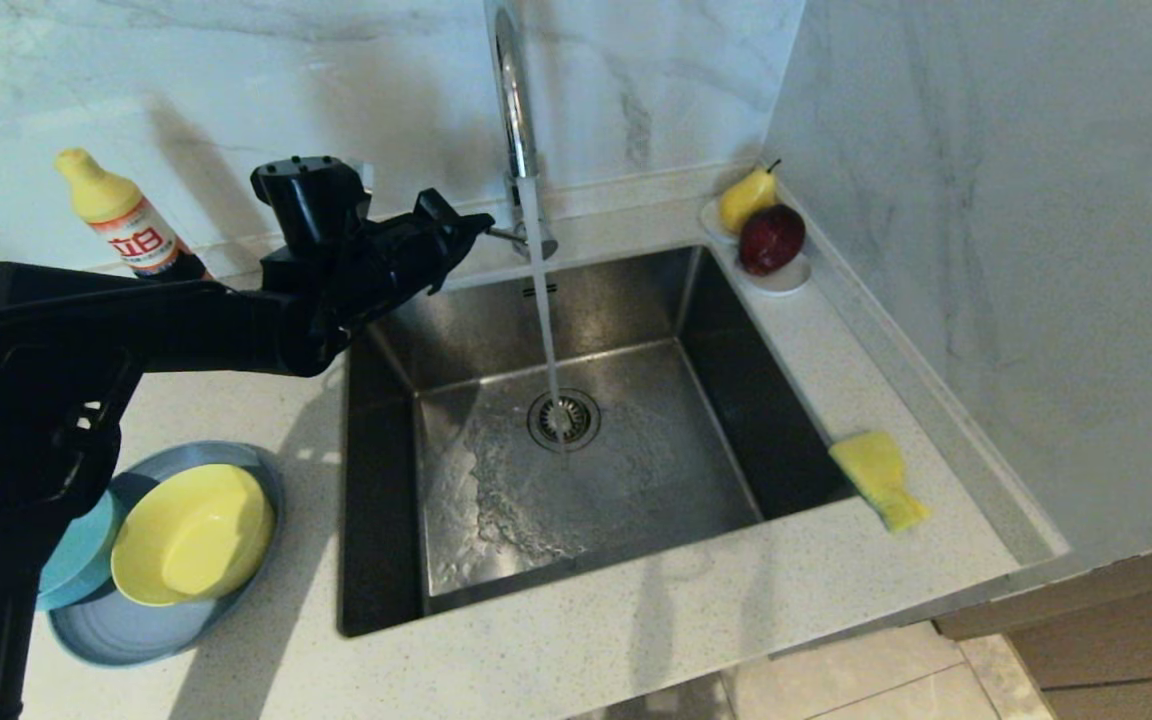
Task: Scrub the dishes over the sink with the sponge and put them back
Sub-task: Turn on the faucet
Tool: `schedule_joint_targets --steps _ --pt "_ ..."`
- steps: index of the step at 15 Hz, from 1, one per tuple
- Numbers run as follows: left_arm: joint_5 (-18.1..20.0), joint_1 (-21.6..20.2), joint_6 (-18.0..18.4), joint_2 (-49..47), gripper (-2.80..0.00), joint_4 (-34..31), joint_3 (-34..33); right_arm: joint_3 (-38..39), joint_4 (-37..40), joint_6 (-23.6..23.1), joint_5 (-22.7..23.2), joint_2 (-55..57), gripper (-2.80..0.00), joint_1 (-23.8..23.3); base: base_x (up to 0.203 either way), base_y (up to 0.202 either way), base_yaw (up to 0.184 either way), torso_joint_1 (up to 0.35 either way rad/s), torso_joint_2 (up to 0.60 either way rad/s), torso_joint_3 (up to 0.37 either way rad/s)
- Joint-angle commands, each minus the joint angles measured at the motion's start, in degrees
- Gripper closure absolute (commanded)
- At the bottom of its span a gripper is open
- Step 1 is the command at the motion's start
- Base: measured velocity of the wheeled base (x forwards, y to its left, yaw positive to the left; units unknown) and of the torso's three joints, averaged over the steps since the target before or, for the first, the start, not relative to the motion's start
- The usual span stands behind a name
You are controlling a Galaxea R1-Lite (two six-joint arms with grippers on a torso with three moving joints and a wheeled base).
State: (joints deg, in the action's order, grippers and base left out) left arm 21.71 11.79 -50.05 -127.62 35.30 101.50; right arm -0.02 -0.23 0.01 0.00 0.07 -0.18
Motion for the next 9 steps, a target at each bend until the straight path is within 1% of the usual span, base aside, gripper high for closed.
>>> schedule_joint_targets --steps 1,3,6,7,9 --pt "0.1 0.4 -0.2 1.8 0.0 1.1 -2.8 -0.1 0.0 0.0 0.0 0.0 0.0 0.0 0.0 0.0 0.0 0.0 0.0 0.0" --pt "0.1 0.7 -0.2 2.5 0.0 3.0 -4.9 -0.1 0.0 0.0 -0.1 0.0 0.0 0.0 0.0 0.0 0.0 0.0 0.0 0.0" --pt "-0.1 0.7 -0.3 2.7 0.0 3.2 -4.6 -0.1 0.0 0.0 0.0 0.0 0.0 0.0 0.0 0.0 0.0 0.0 0.0 0.0" --pt "-0.2 0.3 -0.3 3.2 0.0 2.9 -3.9 -0.1 0.0 0.0 0.0 0.0 0.0 0.0 0.0 0.0 0.0 0.0 0.0 0.0" --pt "-0.2 -2.1 -0.3 5.0 0.0 2.1 -2.5 -0.1 0.0 0.0 0.0 0.0 0.0 0.0 0.0 0.0 0.0 0.0 0.0 0.0"
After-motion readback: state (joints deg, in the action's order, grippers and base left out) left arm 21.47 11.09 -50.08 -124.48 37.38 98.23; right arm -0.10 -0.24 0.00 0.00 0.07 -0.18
